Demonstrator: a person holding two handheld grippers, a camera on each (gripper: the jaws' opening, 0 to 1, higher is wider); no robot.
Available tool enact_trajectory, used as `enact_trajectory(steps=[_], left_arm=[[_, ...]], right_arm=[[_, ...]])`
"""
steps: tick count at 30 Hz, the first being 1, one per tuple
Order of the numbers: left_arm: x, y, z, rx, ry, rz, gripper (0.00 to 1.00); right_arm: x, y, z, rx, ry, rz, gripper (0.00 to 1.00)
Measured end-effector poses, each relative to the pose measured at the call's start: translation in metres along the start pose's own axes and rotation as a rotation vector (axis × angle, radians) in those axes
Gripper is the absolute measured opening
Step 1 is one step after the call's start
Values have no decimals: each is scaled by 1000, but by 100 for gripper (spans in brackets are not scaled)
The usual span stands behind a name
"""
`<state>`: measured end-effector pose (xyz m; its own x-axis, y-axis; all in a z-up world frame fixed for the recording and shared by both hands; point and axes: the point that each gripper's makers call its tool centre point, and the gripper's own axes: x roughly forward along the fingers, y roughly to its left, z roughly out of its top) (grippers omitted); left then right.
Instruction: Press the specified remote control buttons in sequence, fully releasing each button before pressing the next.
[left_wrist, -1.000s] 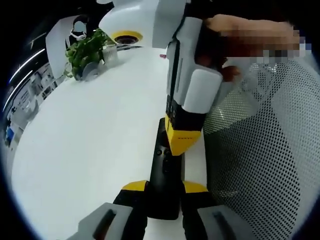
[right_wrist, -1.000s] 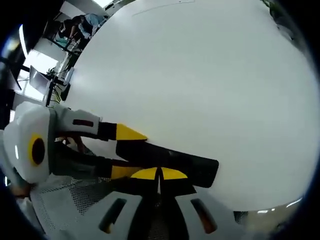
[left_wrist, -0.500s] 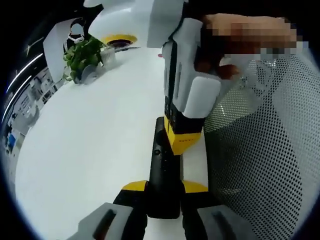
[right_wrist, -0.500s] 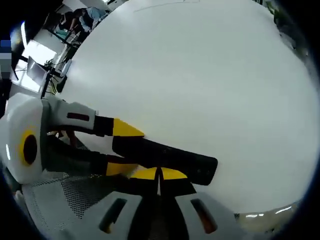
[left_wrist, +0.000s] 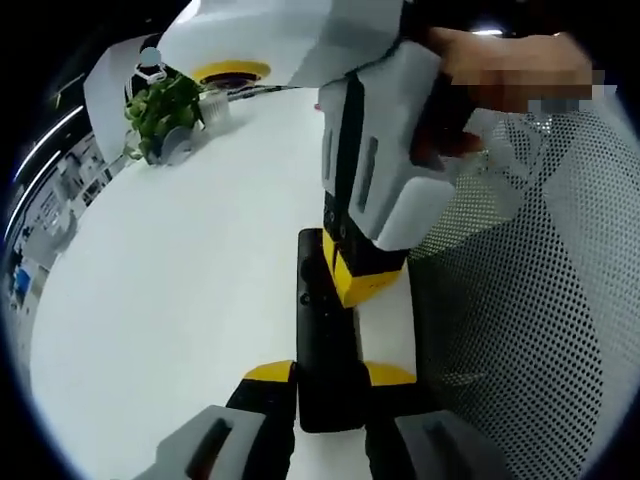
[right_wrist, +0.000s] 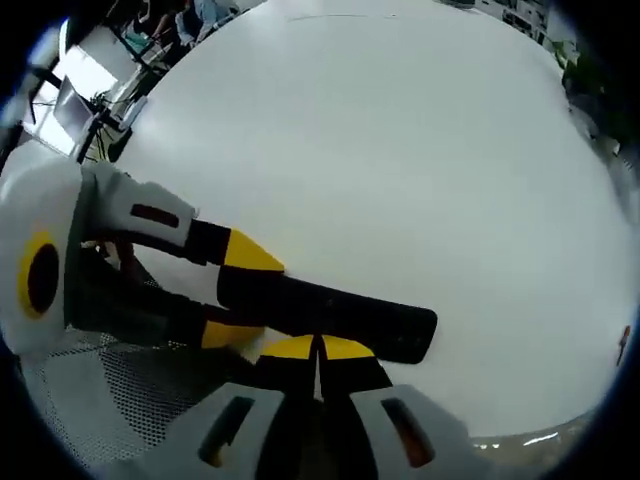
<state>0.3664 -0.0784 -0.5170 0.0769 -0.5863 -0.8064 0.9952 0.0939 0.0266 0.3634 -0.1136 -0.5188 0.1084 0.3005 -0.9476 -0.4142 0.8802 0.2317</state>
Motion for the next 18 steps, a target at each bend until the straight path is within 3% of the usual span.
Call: enact_trajectory(steps=[6, 18], left_arm=[[0, 0, 0, 4, -1, 3, 25], [2, -4, 3, 19, -7, -6, 25]], right_arm=[[-1, -1, 0, 125, 2, 79, 0], [-4, 6, 8, 155, -37, 137, 0]])
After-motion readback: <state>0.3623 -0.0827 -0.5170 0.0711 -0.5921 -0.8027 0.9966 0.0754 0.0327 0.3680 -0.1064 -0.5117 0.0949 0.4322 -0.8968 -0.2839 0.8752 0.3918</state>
